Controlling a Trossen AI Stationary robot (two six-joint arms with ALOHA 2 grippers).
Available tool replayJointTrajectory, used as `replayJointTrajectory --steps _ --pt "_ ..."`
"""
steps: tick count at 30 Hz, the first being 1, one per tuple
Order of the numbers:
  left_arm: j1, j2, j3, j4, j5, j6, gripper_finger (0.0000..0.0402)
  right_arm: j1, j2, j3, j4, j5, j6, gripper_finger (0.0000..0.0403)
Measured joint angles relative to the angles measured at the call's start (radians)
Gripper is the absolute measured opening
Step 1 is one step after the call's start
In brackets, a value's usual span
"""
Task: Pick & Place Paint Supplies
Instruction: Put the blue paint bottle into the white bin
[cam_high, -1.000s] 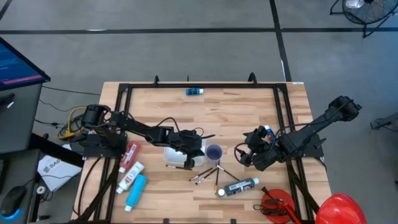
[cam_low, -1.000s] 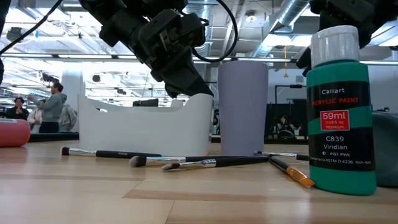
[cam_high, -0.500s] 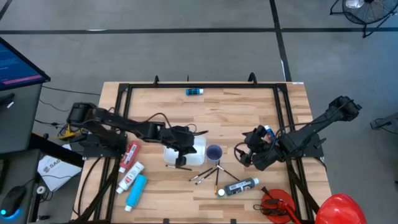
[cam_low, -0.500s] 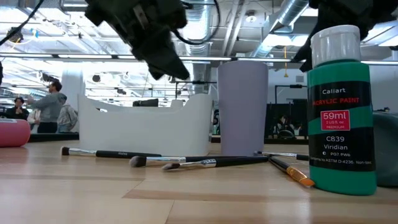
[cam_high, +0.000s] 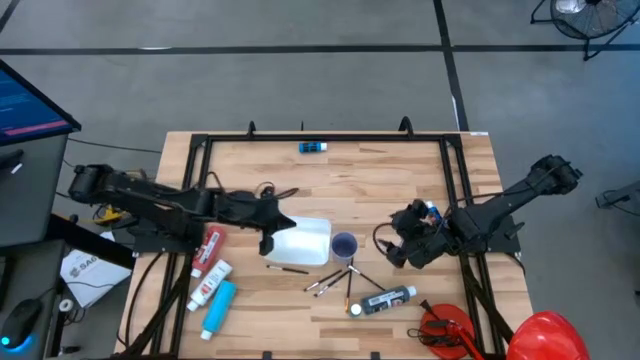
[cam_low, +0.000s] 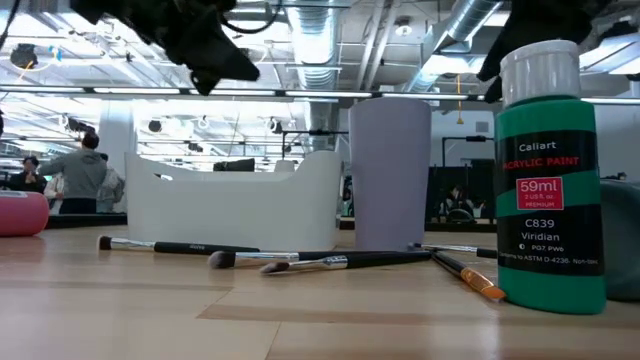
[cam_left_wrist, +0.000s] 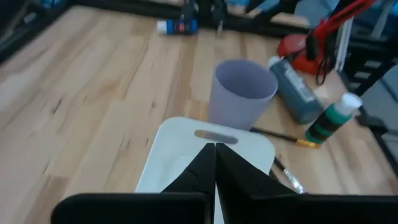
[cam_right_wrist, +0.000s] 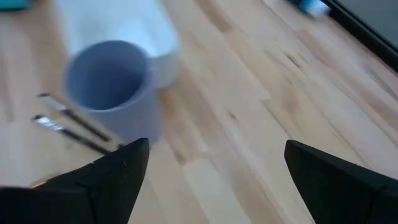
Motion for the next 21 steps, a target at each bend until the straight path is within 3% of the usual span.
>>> replayJointTrajectory --steps 8,14,21 --pt "0.000 -0.063 -0.051 0.042 0.000 -0.002 0.0002 -0.091 0.000 0.046 -0.594 -0.041 0.565 0.0351" --pt "0.001 -0.058 -0.050 0.069 0.002 0.006 0.0002 -0.132 0.018 0.008 -0.628 -0.188 0.464 0.0346" --pt "0.001 -0.057 -0.050 0.077 0.002 0.007 0.0002 -0.220 0.066 -0.005 -0.663 -0.234 0.440 0.0346"
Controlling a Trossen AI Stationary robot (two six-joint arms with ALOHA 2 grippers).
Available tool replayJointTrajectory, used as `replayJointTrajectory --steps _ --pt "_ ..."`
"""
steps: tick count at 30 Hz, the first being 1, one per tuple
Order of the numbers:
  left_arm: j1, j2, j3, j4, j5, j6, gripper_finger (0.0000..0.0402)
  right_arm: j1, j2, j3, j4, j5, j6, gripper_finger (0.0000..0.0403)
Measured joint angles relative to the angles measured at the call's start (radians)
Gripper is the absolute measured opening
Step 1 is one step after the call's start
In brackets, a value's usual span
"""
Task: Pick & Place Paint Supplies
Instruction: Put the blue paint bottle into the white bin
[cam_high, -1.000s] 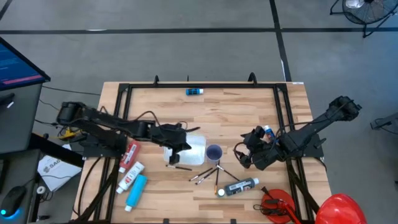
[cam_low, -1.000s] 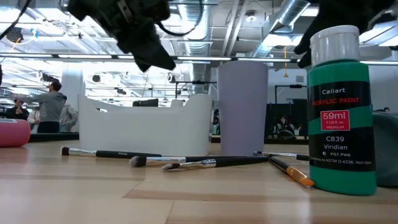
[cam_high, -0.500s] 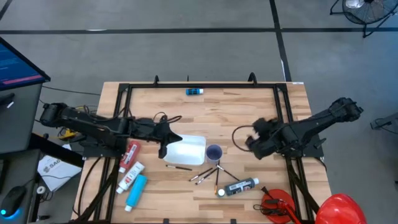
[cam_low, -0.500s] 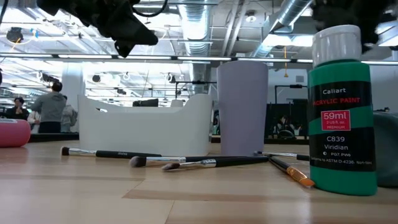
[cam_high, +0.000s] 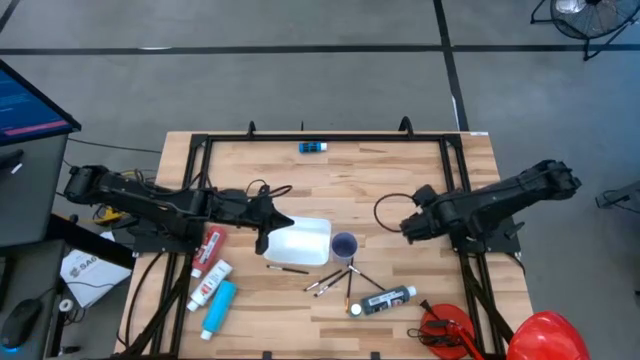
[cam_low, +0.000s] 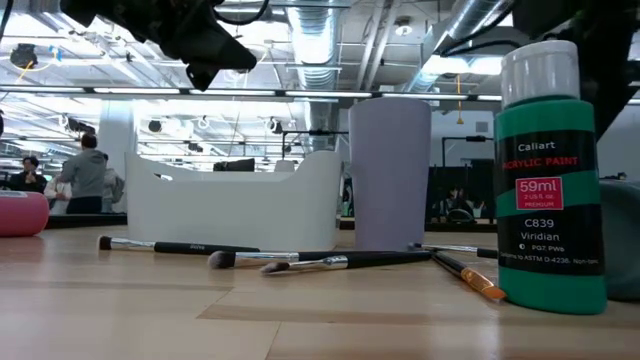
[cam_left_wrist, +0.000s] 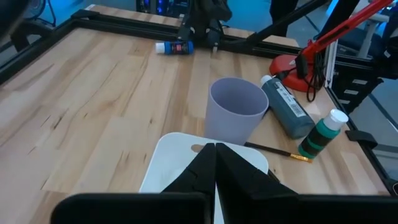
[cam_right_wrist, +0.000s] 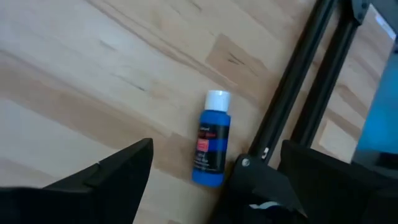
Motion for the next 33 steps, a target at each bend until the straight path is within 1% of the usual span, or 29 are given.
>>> replayJointTrajectory --steps 3,8,10,12,15,20,23,27,28,30,33 --pt "0.000 0.000 0.000 0.002 0.000 0.000 0.0002 -0.017 0.017 0.000 0.025 -0.016 -0.045 0.0346" --pt "0.000 0.000 0.000 0.009 0.000 0.002 0.0002 -0.028 0.055 0.000 -0.012 -0.027 -0.021 0.0342" --pt "0.000 0.000 0.000 0.011 0.000 0.002 0.0002 -0.044 0.072 0.000 -0.049 -0.053 0.008 0.0338" --pt "-0.001 0.000 0.000 0.013 0.000 0.002 0.0002 -0.062 0.084 0.000 -0.044 -0.086 0.002 0.0333" --pt "-0.002 0.000 0.000 0.017 0.001 0.002 0.0002 -0.082 0.092 0.000 -0.009 -0.126 -0.037 0.0326" --pt "-0.002 0.000 0.000 0.018 0.001 0.002 0.0002 -0.131 0.091 0.000 0.042 -0.128 -0.143 0.0317" --pt "-0.002 0.000 0.000 0.018 0.001 0.000 0.0002 -0.175 0.077 -0.018 0.044 -0.127 -0.187 0.0315" --pt "-0.002 0.000 0.000 0.017 0.001 -0.001 0.0002 -0.242 0.036 -0.114 0.043 -0.127 -0.225 0.0315" --pt "-0.002 0.000 0.000 0.017 0.002 -0.001 0.0002 -0.254 0.035 -0.111 0.011 -0.116 -0.223 0.0314" --pt "-0.002 0.000 0.000 0.018 0.002 -0.001 0.0002 -0.259 0.009 -0.107 0.046 -0.104 -0.223 0.0312" --pt "-0.002 0.000 0.000 0.018 0.002 0.000 0.0002 -0.270 -0.018 -0.103 0.043 -0.106 -0.230 0.0310"
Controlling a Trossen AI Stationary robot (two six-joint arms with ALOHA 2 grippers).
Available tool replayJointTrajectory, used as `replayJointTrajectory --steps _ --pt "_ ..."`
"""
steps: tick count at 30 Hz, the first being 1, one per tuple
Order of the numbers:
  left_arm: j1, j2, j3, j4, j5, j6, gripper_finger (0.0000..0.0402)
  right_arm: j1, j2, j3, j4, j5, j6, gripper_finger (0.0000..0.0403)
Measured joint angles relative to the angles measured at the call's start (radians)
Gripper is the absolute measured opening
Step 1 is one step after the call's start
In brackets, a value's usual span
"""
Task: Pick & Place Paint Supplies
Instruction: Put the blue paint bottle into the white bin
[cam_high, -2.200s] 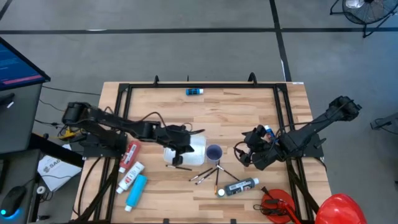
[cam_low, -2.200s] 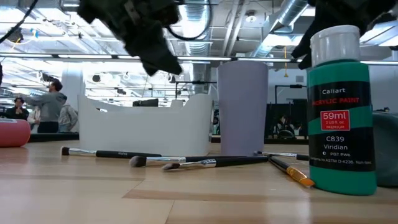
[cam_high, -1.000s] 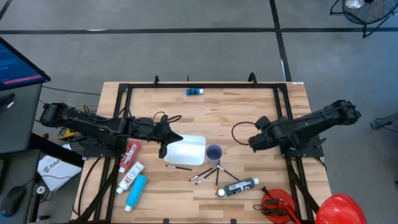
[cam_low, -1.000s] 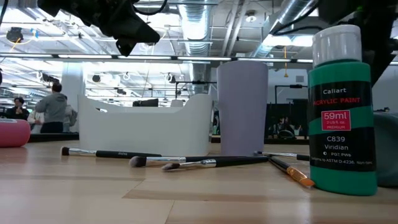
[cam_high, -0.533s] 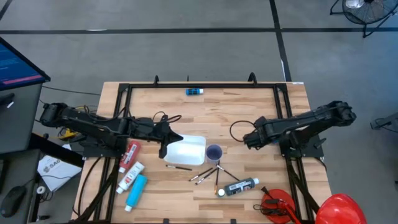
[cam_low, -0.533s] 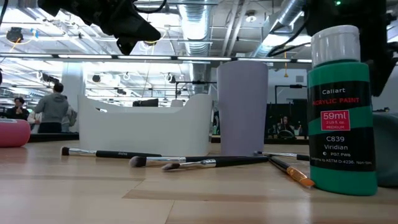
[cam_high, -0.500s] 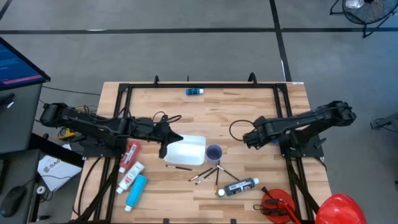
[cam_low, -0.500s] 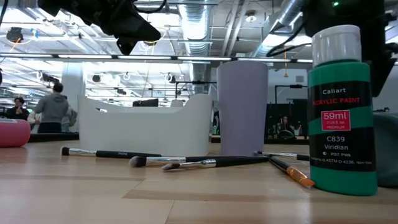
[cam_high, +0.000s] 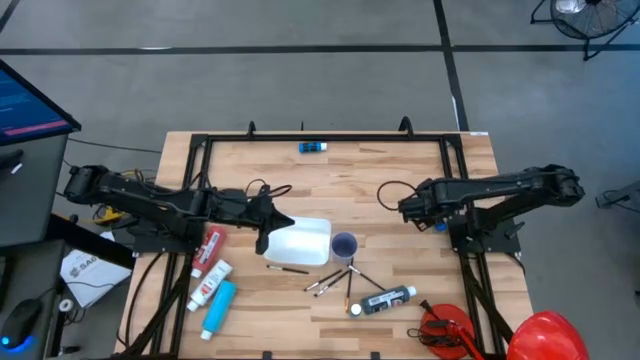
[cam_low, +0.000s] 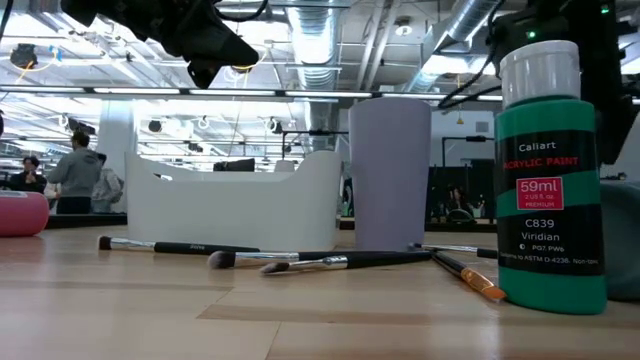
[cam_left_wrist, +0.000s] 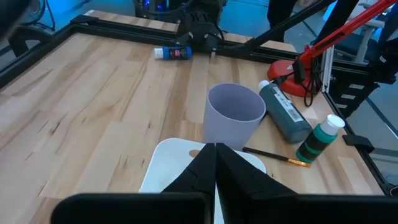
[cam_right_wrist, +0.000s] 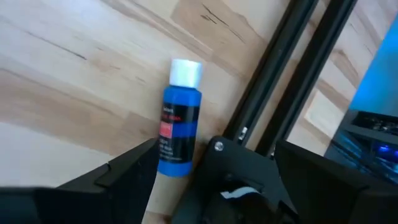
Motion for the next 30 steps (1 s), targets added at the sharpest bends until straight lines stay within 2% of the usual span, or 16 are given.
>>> replayJointTrajectory --steps 9,17,26,30 --pt "0.000 0.000 0.000 0.015 0.000 0.002 0.0002 -0.041 -0.046 0.010 0.087 -0.133 -0.029 0.0310" --pt "0.000 0.000 0.000 0.020 0.000 0.002 0.0002 -0.150 0.038 -0.006 0.080 -0.296 -0.036 0.0310" --pt "0.000 0.000 0.000 0.020 0.000 0.002 0.0002 -0.295 0.152 -0.006 0.084 -0.320 -0.125 0.0310" --pt "0.000 0.000 0.000 0.020 0.000 0.000 0.0002 -0.341 0.217 -0.018 0.116 -0.389 -0.207 0.0311"
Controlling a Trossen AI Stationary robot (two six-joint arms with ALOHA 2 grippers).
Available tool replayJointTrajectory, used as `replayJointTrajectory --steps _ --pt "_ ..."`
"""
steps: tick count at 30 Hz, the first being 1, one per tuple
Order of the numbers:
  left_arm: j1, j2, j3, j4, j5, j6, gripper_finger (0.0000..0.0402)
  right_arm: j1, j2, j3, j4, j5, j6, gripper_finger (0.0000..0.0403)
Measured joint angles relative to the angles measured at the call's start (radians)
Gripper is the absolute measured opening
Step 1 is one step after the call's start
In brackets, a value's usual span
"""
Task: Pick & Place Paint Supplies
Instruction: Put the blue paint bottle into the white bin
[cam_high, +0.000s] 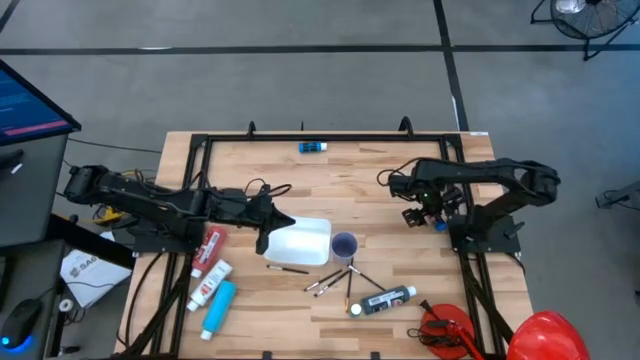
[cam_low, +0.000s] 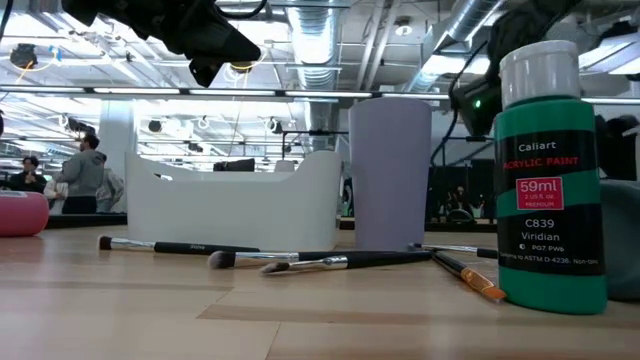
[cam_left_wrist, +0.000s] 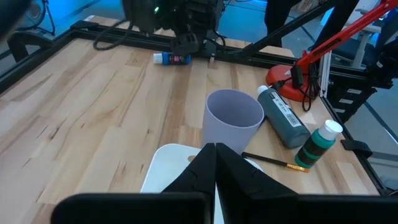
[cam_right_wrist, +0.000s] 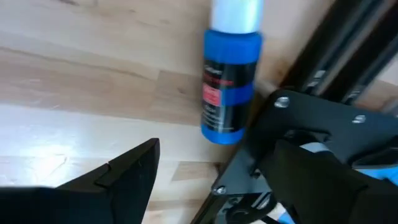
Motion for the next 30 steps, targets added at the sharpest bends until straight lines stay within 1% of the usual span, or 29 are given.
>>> replayJointTrajectory --steps 4,13,16,19,22,30 --pt "-0.005 0.000 0.000 0.000 0.000 -0.001 0.0002 -0.030 0.055 -0.005 0.029 -0.004 -0.053 0.0311" --pt "-0.014 0.000 0.000 0.005 0.000 -0.001 0.0002 -0.082 0.129 -0.024 0.078 -0.002 -0.101 0.0311" --pt "-0.014 0.000 0.000 0.008 0.000 -0.001 0.0002 -0.095 0.147 -0.062 0.121 -0.035 -0.113 0.0311" --pt "-0.014 0.000 0.000 0.008 0.000 -0.001 0.0002 -0.107 0.160 -0.113 0.167 -0.093 -0.140 0.0311" --pt "-0.014 0.000 0.000 0.009 0.000 0.001 0.0002 -0.106 0.153 -0.144 0.190 -0.125 -0.153 0.0309" --pt "-0.014 0.000 0.000 0.017 0.000 0.001 0.0002 -0.104 0.152 -0.147 0.204 -0.123 -0.164 0.0278"
